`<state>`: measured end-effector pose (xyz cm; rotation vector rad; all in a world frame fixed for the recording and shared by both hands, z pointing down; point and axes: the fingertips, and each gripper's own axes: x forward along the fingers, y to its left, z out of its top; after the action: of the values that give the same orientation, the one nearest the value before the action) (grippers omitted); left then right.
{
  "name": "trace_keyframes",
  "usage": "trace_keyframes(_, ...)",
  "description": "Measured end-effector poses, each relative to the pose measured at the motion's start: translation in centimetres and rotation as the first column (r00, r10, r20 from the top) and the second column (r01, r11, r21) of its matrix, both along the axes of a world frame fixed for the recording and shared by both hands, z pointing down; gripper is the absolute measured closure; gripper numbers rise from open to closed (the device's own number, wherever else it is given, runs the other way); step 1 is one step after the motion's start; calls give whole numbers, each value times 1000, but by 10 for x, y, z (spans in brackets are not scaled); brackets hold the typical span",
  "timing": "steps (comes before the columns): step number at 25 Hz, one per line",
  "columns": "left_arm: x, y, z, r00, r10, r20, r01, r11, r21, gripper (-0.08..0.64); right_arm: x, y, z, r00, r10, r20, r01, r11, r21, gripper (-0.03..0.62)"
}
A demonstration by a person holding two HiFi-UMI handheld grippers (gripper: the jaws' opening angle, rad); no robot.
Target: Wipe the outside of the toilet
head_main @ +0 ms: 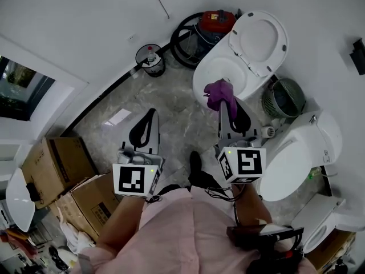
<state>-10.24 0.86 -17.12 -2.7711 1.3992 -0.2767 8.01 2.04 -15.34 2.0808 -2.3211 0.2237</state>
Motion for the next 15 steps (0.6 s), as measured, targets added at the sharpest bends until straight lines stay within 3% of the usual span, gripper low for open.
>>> trace_keyframes(8, 16, -24, -32, 999, -6, -32, 8, 998, 59, 552, 8, -33, -29, 1000, -20, -4, 21, 998, 66, 526)
trace_keyframes(15, -1, -52, -34, 996, -19, -82, 25, 996, 81, 552, -10, -64, -42, 999, -26, -40, 31, 994, 108, 526)
